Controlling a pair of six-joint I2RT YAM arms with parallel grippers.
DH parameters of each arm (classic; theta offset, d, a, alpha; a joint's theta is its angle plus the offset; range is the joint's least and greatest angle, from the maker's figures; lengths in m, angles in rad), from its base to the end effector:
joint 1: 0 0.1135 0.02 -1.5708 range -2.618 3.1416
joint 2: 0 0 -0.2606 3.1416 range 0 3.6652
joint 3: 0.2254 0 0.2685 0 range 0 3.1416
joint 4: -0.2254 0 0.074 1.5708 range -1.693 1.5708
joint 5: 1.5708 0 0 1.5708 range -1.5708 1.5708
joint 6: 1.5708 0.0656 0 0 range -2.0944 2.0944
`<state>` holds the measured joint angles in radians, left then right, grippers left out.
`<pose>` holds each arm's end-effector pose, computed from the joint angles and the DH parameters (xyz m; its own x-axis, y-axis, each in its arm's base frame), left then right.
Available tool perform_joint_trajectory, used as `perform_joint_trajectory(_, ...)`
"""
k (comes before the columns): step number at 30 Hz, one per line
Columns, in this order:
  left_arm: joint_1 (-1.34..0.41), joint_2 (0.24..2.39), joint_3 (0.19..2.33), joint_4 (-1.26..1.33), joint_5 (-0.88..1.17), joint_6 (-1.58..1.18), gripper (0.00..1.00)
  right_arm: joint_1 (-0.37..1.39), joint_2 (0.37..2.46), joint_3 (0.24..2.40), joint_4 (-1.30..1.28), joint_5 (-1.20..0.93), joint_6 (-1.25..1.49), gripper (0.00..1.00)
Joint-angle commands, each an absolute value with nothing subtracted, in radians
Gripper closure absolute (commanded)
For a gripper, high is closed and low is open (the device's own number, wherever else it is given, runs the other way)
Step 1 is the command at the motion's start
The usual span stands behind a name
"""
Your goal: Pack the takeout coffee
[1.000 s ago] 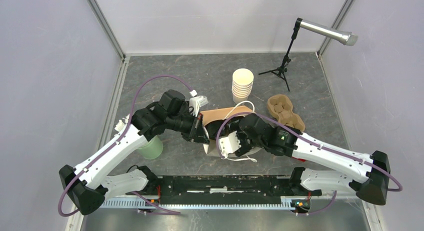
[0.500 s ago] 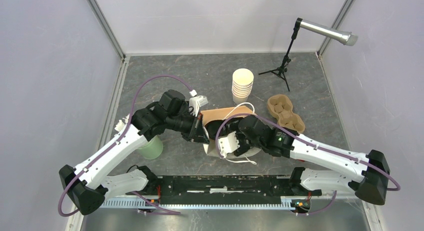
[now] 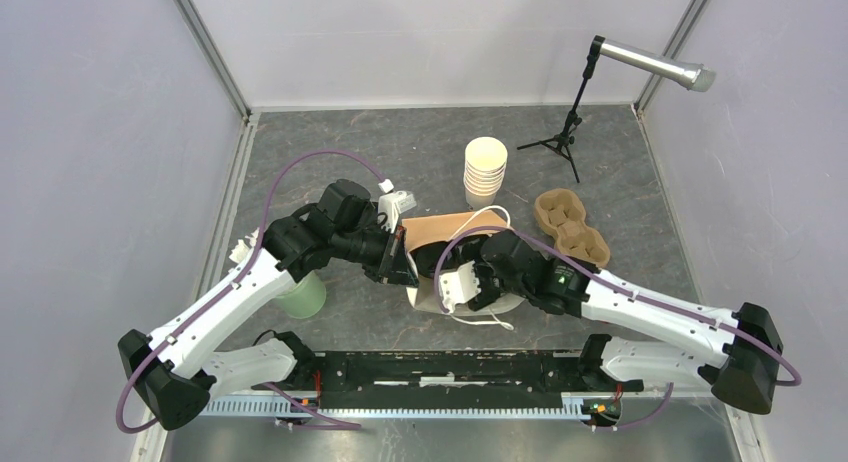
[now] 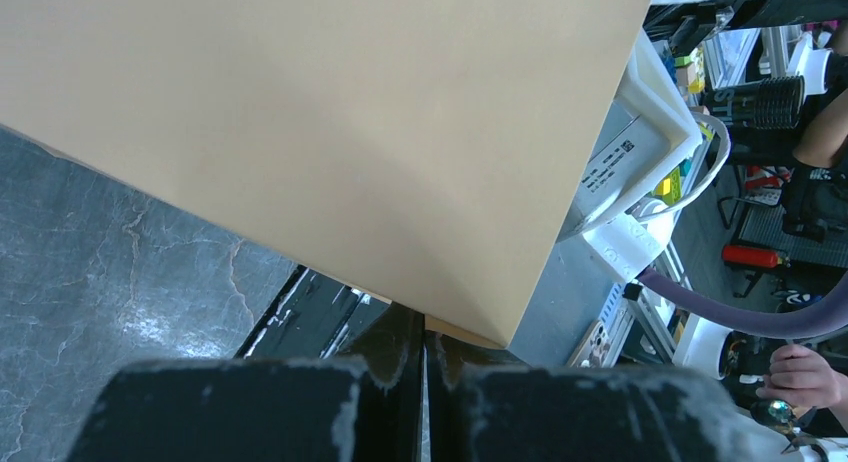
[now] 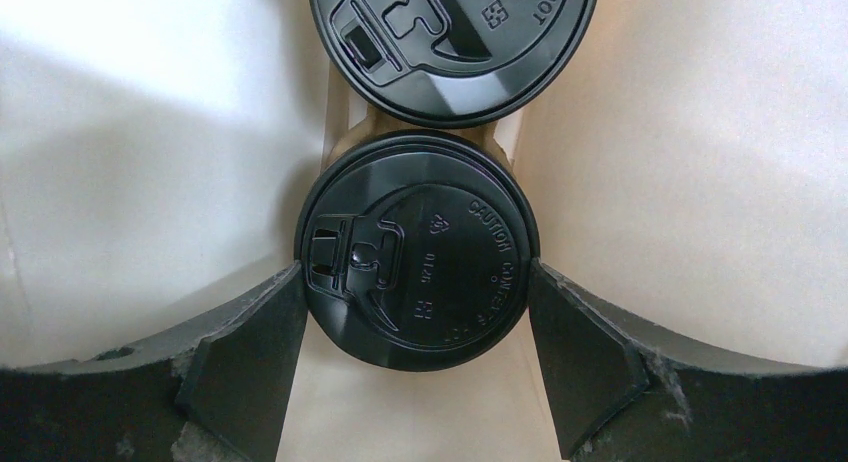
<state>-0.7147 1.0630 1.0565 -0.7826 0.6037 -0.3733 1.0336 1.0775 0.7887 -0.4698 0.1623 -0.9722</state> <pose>0.1611 -0.1891 0.3087 -0.8060 0.3019 -0.5090 0.5882 0.5045 -0.6321 0.1448 0.2225 0.2306 0.4525 -0.8335 -0.3171 -0.7348 -0.1469 -0.6622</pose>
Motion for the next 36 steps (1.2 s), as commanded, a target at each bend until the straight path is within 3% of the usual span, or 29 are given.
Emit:
perform_joint_trajectory(1,-0.714,1.041,1.066,-0.776,0.63,-0.399,0.98,1.022,1.059,0.761,-0.494,0.174,-0.949,0.15)
perform_joint_trajectory(36,-0.715,1.076,1.094,-0.776,0.633,-0.375,0.97,1.022,1.111,0.975,-0.647,0.057,-0.999,0.02)
